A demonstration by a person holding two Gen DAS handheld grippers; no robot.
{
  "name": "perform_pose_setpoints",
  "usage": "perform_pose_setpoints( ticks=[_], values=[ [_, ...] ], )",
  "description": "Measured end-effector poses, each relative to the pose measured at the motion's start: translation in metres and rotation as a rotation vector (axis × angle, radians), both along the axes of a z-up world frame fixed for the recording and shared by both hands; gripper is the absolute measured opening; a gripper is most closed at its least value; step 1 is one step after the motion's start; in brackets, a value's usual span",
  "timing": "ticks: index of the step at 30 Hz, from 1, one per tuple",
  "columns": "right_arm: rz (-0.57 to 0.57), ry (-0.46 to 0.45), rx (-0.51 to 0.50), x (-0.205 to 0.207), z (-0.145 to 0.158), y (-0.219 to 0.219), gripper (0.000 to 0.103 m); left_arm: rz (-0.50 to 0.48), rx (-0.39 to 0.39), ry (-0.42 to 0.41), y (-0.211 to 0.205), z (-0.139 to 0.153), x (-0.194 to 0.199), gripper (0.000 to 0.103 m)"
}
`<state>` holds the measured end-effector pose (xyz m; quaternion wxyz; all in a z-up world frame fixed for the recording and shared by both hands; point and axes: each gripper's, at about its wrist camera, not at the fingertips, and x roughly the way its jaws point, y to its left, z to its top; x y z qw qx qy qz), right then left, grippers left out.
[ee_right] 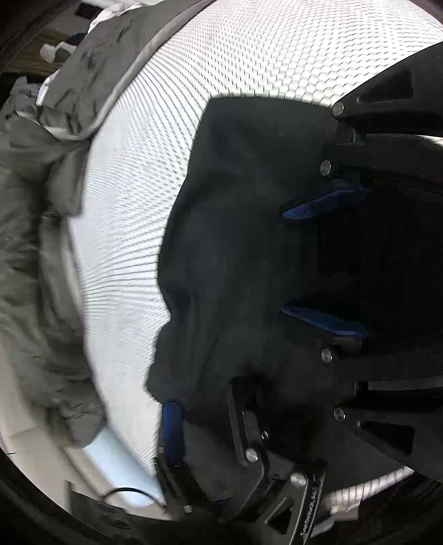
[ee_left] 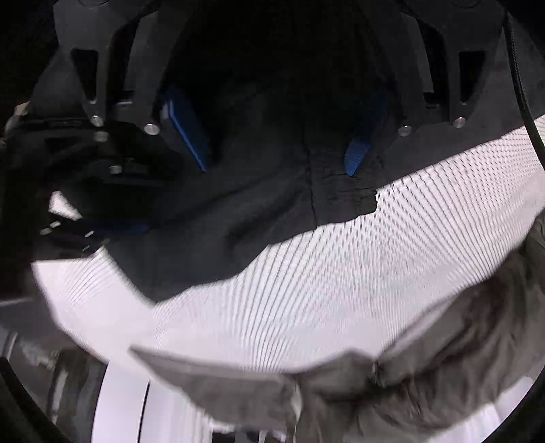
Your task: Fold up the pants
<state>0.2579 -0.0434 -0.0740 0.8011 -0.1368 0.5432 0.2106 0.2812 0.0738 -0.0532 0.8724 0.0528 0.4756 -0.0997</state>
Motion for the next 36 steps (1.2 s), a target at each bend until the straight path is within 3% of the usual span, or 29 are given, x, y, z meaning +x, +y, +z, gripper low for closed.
perform_pose_setpoints(
  ticks=[2, 4, 6, 8, 10, 12, 16, 18, 20, 23, 26, 28, 31, 33, 35, 36],
  values=[
    [0.015, -0.005, -0.009, -0.002, 0.001, -0.001, 0.054, 0.001, 0.021, 0.003, 0.003, -0.007, 0.001, 0.08],
    [-0.006, -0.024, -0.09, -0.002, 0.004, -0.008, 0.054, 0.042, 0.014, 0.016, 0.016, -0.008, 0.004, 0.089],
    [-0.049, -0.044, -0.13, -0.003, 0.008, -0.022, 0.054, 0.09, -0.078, 0.051, 0.036, -0.014, 0.003, 0.092],
    [-0.047, -0.035, -0.08, -0.004, 0.009, -0.03, 0.055, 0.099, -0.108, 0.056, 0.039, -0.012, -0.001, 0.09],
    [-0.04, -0.036, -0.061, -0.003, 0.014, -0.03, 0.055, 0.094, -0.096, 0.028, 0.039, 0.002, -0.007, 0.081],
    [-0.057, -0.027, 0.014, -0.002, 0.026, -0.032, 0.056, 0.112, -0.105, -0.028, 0.043, 0.021, -0.015, 0.079],
    [-0.075, -0.088, 0.072, 0.007, 0.041, -0.019, 0.056, 0.128, -0.23, -0.151, 0.042, 0.055, -0.02, 0.078],
    [-0.091, -0.093, 0.096, 0.017, 0.039, -0.011, 0.056, 0.081, -0.267, -0.155, 0.031, 0.055, -0.016, 0.063],
    [-0.09, -0.073, 0.113, 0.02, 0.031, -0.002, 0.055, 0.04, -0.246, -0.116, 0.015, 0.044, -0.009, 0.038],
    [-0.08, -0.055, 0.046, 0.018, 0.021, 0.001, 0.055, 0.048, -0.187, -0.02, 0.004, 0.011, 0.014, 0.024],
    [-0.127, -0.056, -0.038, 0.018, 0.011, -0.007, 0.054, 0.064, -0.213, 0.022, 0.017, -0.009, 0.021, 0.013],
    [-0.162, -0.063, -0.057, 0.015, 0.016, -0.024, 0.054, 0.067, -0.241, 0.025, 0.023, -0.005, 0.019, 0.013],
    [-0.207, -0.099, -0.12, 0.014, 0.021, -0.043, 0.054, 0.085, -0.192, 0.012, 0.023, 0.003, 0.01, 0.013],
    [-0.239, -0.096, -0.11, 0.008, 0.026, -0.052, 0.054, 0.093, -0.176, 0.017, 0.021, 0.012, 0.003, 0.019],
    [-0.219, -0.098, -0.051, -0.001, 0.038, -0.049, 0.055, 0.06, -0.176, 0.026, 0.018, 0.024, -0.009, 0.05],
    [-0.174, -0.113, -0.012, -0.01, 0.045, -0.041, 0.056, 0.024, -0.184, 0.014, 0.015, 0.03, -0.019, 0.059]
  ],
)
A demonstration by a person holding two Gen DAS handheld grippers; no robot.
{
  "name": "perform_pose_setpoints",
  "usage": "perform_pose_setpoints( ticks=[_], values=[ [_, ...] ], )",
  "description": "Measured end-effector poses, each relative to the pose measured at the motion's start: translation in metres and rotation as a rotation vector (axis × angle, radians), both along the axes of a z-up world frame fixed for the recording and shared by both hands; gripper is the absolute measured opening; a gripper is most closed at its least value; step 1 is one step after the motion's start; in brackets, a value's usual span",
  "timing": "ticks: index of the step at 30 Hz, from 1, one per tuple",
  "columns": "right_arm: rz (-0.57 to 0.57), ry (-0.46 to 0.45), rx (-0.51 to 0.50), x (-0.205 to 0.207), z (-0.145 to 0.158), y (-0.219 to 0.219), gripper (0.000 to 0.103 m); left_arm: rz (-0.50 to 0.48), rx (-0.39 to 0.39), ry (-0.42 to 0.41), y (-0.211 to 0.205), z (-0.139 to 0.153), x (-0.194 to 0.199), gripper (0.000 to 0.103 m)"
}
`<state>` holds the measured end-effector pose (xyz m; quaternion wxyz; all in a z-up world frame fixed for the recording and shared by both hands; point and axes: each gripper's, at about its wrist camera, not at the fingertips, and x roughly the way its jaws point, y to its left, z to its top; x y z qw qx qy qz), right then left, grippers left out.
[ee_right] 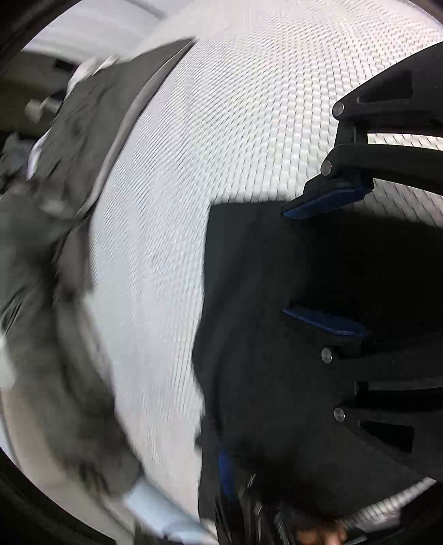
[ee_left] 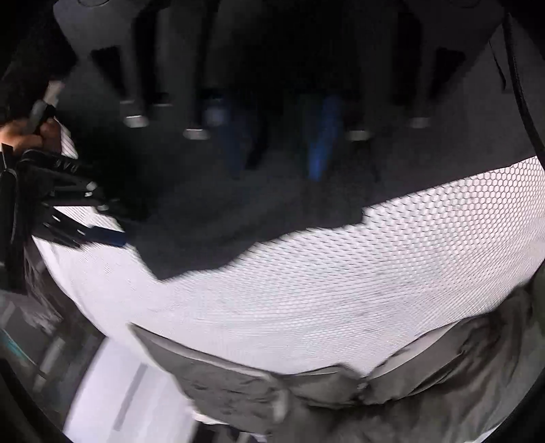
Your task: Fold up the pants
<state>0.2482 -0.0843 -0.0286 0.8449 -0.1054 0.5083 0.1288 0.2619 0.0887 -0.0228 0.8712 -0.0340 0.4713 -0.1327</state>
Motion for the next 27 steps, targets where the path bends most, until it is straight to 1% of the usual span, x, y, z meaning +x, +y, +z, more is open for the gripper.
perform_pose_setpoints(
  ticks=[1, 2, 3, 4, 5, 6, 7, 8, 9, 10, 11, 13, 15, 17, 19, 21, 22, 23, 24, 25, 27],
  values=[
    [0.046, -0.003, 0.021, -0.007, 0.003, 0.009, 0.062, -0.036, 0.001, -0.03, -0.007, 0.004, -0.011, 0.072],
    [0.099, 0.013, 0.037, -0.015, 0.003, 0.021, 0.063, -0.057, 0.011, -0.046, -0.011, 0.004, -0.017, 0.075],
    [0.12, 0.026, 0.047, -0.019, 0.002, 0.027, 0.063, -0.077, 0.028, -0.049, -0.016, 0.002, -0.023, 0.075],
    [0.147, 0.054, 0.06, -0.021, -0.003, 0.036, 0.063, -0.1, 0.057, -0.031, -0.022, -0.005, -0.026, 0.075],
    [0.165, 0.088, 0.042, -0.022, -0.013, 0.043, 0.063, -0.102, 0.083, -0.014, -0.024, -0.012, -0.026, 0.075],
    [0.168, 0.108, 0.004, -0.018, -0.023, 0.047, 0.063, -0.09, 0.119, 0.001, -0.024, -0.02, -0.025, 0.075],
    [0.161, 0.11, -0.05, -0.018, -0.03, 0.048, 0.063, -0.088, 0.135, 0.008, -0.022, -0.027, -0.025, 0.074],
    [0.156, 0.095, -0.084, -0.019, -0.033, 0.047, 0.063, -0.093, 0.128, 0.001, -0.022, -0.027, -0.03, 0.074],
    [0.152, 0.071, -0.125, -0.022, -0.032, 0.045, 0.066, -0.089, 0.137, -0.012, -0.02, -0.023, -0.033, 0.074],
    [0.142, 0.057, -0.152, -0.024, -0.03, 0.041, 0.068, -0.067, 0.181, -0.018, -0.018, -0.02, -0.036, 0.076],
    [0.124, 0.046, -0.172, -0.025, -0.027, 0.035, 0.068, -0.048, 0.208, -0.022, -0.014, -0.019, -0.036, 0.077],
    [0.086, 0.032, -0.182, -0.025, -0.023, 0.017, 0.069, -0.027, 0.151, -0.026, -0.001, -0.014, -0.043, 0.077],
    [0.057, 0.018, -0.141, -0.032, -0.015, 0.005, 0.069, -0.016, 0.123, -0.037, 0.004, -0.01, -0.051, 0.077],
    [0.069, -0.01, -0.092, -0.04, -0.003, 0.007, 0.069, -0.05, 0.104, -0.079, 0.002, -0.002, -0.067, 0.077],
    [0.122, -0.026, -0.032, -0.05, 0.006, 0.022, 0.069, -0.103, 0.076, -0.108, -0.006, 0.003, -0.081, 0.077],
    [0.192, 0.0, 0.045, -0.055, 0.008, 0.04, 0.069, -0.152, 0.088, -0.092, -0.017, -0.002, -0.087, 0.077],
    [0.217, 0.028, 0.057, -0.058, 0.005, 0.048, 0.069, -0.163, 0.13, -0.067, -0.023, -0.01, -0.087, 0.077],
    [0.232, 0.051, 0.043, -0.059, -0.001, 0.055, 0.069, -0.159, 0.165, -0.056, -0.026, -0.016, -0.087, 0.077],
    [0.231, 0.065, -0.013, -0.057, -0.012, 0.059, 0.069, -0.158, 0.185, -0.049, -0.023, -0.022, -0.089, 0.077],
    [0.219, 0.077, -0.07, -0.057, -0.02, 0.058, 0.069, -0.154, 0.185, -0.046, -0.019, -0.023, -0.091, 0.077],
    [0.187, 0.069, -0.103, -0.059, -0.021, 0.044, 0.069, -0.107, 0.17, -0.038, -0.007, -0.023, -0.097, 0.084]
  ],
)
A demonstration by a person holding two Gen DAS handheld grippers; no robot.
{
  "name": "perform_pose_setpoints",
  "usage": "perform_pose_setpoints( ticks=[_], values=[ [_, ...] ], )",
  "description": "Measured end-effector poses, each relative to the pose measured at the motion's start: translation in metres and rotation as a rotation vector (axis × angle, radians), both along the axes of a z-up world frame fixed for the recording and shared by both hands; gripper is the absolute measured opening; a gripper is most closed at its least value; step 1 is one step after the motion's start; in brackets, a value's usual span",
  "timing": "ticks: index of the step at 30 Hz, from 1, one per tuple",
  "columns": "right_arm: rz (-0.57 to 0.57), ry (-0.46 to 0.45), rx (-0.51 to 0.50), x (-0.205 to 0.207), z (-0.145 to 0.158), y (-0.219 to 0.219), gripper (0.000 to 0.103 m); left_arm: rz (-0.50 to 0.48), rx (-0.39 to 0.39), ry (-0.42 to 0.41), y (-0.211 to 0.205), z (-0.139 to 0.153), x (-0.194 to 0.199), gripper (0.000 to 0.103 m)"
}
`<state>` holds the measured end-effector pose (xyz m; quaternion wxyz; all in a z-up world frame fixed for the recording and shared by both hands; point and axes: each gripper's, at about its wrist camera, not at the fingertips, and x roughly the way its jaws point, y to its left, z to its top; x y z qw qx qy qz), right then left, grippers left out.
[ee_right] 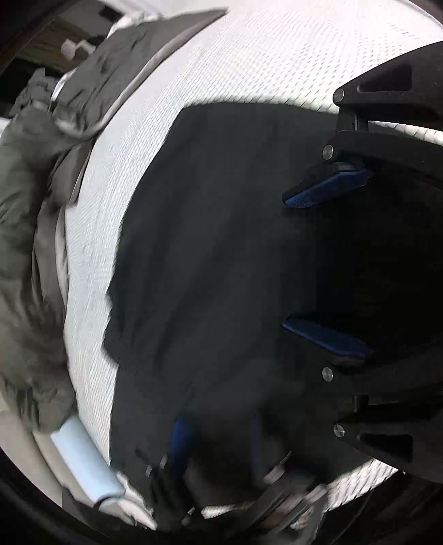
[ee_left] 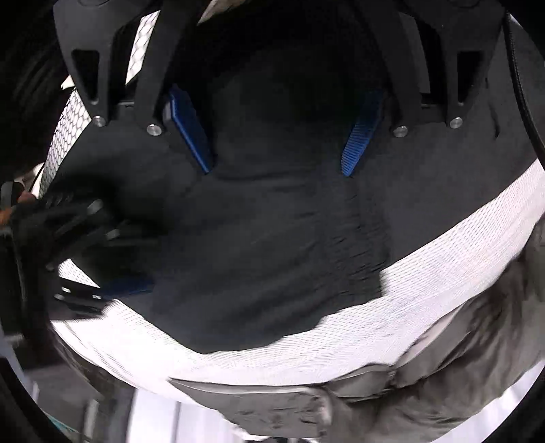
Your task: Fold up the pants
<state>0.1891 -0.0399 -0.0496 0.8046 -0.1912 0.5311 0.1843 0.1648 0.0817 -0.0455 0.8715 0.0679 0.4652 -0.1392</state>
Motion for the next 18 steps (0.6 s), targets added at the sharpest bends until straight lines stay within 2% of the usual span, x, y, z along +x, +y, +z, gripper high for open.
perform_pose_setpoints(
  ticks=[2, 4, 5, 7, 10, 12, 14, 15, 17, 18],
  values=[
    [-0.031, -0.022, -0.031, -0.003, 0.006, -0.018, 0.07, 0.02, -0.041, 0.008, 0.009, 0.002, -0.008, 0.085],
    [-0.077, -0.061, -0.068, -0.006, 0.011, -0.037, 0.07, 0.047, -0.033, -0.01, 0.01, 0.008, -0.019, 0.084],
    [-0.099, -0.069, -0.04, -0.007, 0.014, -0.045, 0.07, 0.05, -0.023, -0.038, 0.008, 0.012, -0.026, 0.084],
    [-0.14, -0.082, 0.05, -0.015, 0.025, -0.051, 0.07, 0.038, -0.053, -0.089, 0.003, 0.025, -0.039, 0.085],
    [-0.074, -0.084, 0.188, -0.042, 0.039, -0.034, 0.07, 0.026, -0.118, -0.132, -0.002, 0.028, -0.05, 0.089],
    [-0.016, -0.074, 0.205, -0.051, 0.037, -0.015, 0.07, 0.002, -0.092, -0.114, -0.014, 0.022, -0.047, 0.089],
    [0.036, -0.055, 0.156, -0.056, 0.025, 0.001, 0.07, 0.0, -0.001, -0.086, -0.015, 0.014, -0.043, 0.089],
    [0.05, -0.038, 0.106, -0.063, 0.016, 0.008, 0.07, 0.021, 0.03, -0.07, -0.009, 0.007, -0.04, 0.089],
    [0.047, -0.038, 0.073, -0.066, 0.009, 0.004, 0.07, 0.08, 0.053, -0.018, 0.006, -0.005, -0.032, 0.089],
    [0.039, -0.041, 0.066, -0.065, 0.007, -0.005, 0.071, 0.104, 0.035, 0.004, 0.017, -0.01, -0.03, 0.09]
  ],
)
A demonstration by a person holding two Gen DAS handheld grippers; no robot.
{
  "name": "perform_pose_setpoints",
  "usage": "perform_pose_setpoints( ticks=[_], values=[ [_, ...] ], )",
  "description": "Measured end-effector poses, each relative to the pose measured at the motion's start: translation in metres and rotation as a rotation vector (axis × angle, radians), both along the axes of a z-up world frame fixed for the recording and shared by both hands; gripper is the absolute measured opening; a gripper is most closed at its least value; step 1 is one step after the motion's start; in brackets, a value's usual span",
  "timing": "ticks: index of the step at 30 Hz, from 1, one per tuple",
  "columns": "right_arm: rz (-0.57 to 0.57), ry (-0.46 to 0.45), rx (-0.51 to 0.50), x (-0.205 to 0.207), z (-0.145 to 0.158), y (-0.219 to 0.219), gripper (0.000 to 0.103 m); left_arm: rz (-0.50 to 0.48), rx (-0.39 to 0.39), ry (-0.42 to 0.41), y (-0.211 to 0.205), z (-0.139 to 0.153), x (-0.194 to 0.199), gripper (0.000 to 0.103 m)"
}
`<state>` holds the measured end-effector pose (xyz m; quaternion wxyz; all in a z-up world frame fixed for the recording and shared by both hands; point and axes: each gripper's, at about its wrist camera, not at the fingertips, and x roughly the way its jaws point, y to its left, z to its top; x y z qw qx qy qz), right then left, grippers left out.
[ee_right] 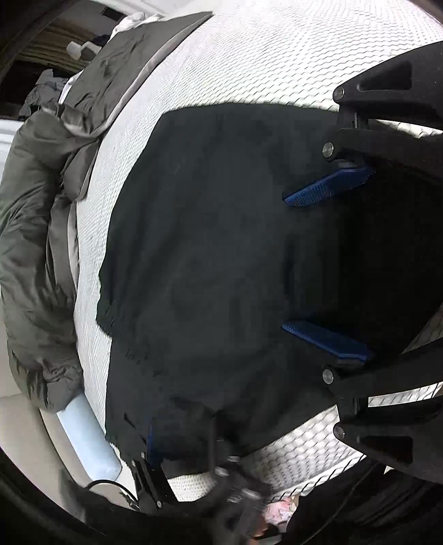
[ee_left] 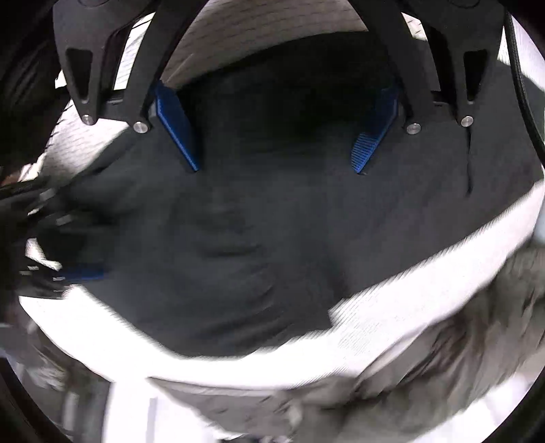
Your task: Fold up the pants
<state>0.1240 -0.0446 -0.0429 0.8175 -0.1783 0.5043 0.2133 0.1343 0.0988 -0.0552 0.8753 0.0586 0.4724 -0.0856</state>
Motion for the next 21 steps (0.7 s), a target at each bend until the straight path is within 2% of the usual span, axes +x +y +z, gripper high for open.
perform_pose_setpoints(
  ticks=[2, 4, 6, 9, 11, 12, 14, 15, 16, 17, 19, 21],
  values=[
    [-0.006, -0.009, -0.01, 0.0, -0.002, -0.005, 0.071, 0.019, -0.055, 0.0, 0.014, 0.002, -0.003, 0.09],
    [-0.016, -0.024, -0.012, -0.004, 0.002, -0.017, 0.071, 0.011, -0.032, -0.046, 0.014, 0.014, -0.01, 0.09],
    [-0.032, -0.036, 0.015, -0.011, 0.007, -0.035, 0.072, 0.008, -0.043, -0.111, 0.013, 0.03, -0.019, 0.089],
    [-0.032, -0.053, 0.123, -0.005, 0.022, -0.045, 0.072, -0.077, -0.14, -0.206, 0.001, 0.055, -0.031, 0.089],
    [-0.02, -0.067, 0.178, -0.006, 0.031, -0.034, 0.072, -0.137, -0.189, -0.225, -0.016, 0.058, -0.031, 0.089],
    [-0.017, -0.07, 0.21, -0.004, 0.033, -0.027, 0.071, -0.181, -0.221, -0.206, -0.031, 0.054, -0.025, 0.089],
    [-0.019, -0.054, 0.236, 0.001, 0.028, -0.014, 0.069, -0.236, -0.218, -0.167, -0.051, 0.044, -0.016, 0.088],
    [-0.016, -0.04, 0.23, 0.001, 0.023, -0.008, 0.062, -0.27, -0.199, -0.139, -0.062, 0.035, -0.007, 0.086],
    [-0.01, -0.022, 0.208, 0.005, 0.016, -0.001, 0.058, -0.301, -0.168, -0.108, -0.073, 0.025, -0.002, 0.082],
    [-0.01, -0.004, 0.176, 0.007, 0.008, 0.004, 0.058, -0.31, -0.146, -0.077, -0.077, 0.016, 0.003, 0.08],
    [-0.013, 0.02, 0.132, 0.012, -0.005, 0.005, 0.057, -0.299, -0.12, -0.007, -0.076, -0.004, 0.012, 0.069],
    [0.008, 0.014, 0.09, 0.006, -0.005, -0.002, 0.057, -0.314, -0.123, -0.01, -0.072, -0.007, 0.008, 0.069]
  ],
)
